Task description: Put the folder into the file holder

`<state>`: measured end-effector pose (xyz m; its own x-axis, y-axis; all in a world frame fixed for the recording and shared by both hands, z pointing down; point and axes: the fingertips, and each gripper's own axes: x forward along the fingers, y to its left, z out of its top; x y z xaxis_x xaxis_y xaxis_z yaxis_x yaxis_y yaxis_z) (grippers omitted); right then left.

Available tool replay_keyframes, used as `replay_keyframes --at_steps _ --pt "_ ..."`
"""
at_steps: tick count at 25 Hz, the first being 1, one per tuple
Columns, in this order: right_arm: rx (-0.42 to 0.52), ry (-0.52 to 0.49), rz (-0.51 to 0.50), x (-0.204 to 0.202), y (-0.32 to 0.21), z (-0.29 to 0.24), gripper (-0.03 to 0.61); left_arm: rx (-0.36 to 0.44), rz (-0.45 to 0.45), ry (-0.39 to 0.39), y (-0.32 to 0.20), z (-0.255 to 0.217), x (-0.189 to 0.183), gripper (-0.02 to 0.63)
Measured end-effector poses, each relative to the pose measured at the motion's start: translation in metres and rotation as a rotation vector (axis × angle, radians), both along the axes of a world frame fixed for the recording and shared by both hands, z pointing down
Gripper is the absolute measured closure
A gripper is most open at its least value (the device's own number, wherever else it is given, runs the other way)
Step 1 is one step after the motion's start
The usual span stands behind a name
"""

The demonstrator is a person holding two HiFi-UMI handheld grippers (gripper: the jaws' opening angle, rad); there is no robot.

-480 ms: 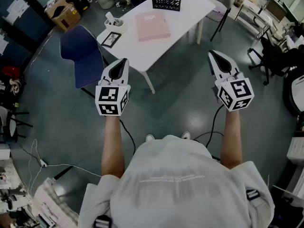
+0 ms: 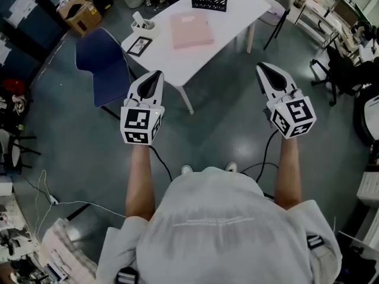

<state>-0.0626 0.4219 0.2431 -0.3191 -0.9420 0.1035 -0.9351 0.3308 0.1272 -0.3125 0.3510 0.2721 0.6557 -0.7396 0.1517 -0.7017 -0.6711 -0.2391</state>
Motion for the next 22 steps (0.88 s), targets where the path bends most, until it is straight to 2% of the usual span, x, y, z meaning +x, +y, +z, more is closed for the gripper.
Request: replay_keyframes --at_steps 1,3,5,8,9,11,15,22 --pt "-0.004 -0.003 -0.008 -0.001 0.000 0.001 0.536 0.004 0.001 0.001 -0.001 0.000 0.000 0.595" --pt "-0.017 -0.025 -0.036 -0.003 -0.001 0.003 0.442 0.000 0.010 0.011 -0.001 -0.001 0.002 0.577" --pt "-0.027 -0.056 -0.066 -0.006 0.000 0.004 0.385 -0.014 0.022 0.017 0.000 0.001 0.004 0.455" --pt "-0.027 -0.079 -0.093 -0.008 0.002 0.006 0.296 -0.027 0.053 -0.008 0.005 0.008 0.014 0.309" --pt "-0.028 -0.079 -0.104 -0.009 0.003 0.007 0.265 -0.027 0.062 -0.018 0.007 0.010 0.017 0.302" --pt "-0.034 -0.065 -0.124 -0.011 0.004 0.010 0.244 -0.029 0.075 -0.028 0.010 0.013 0.022 0.283" --pt "-0.053 0.007 -0.132 -0.012 0.004 0.019 0.226 -0.045 0.081 -0.023 0.014 0.016 0.027 0.275" --pt "-0.115 0.056 -0.110 0.008 0.004 0.034 0.207 -0.065 0.048 -0.008 0.019 0.016 0.034 0.267"
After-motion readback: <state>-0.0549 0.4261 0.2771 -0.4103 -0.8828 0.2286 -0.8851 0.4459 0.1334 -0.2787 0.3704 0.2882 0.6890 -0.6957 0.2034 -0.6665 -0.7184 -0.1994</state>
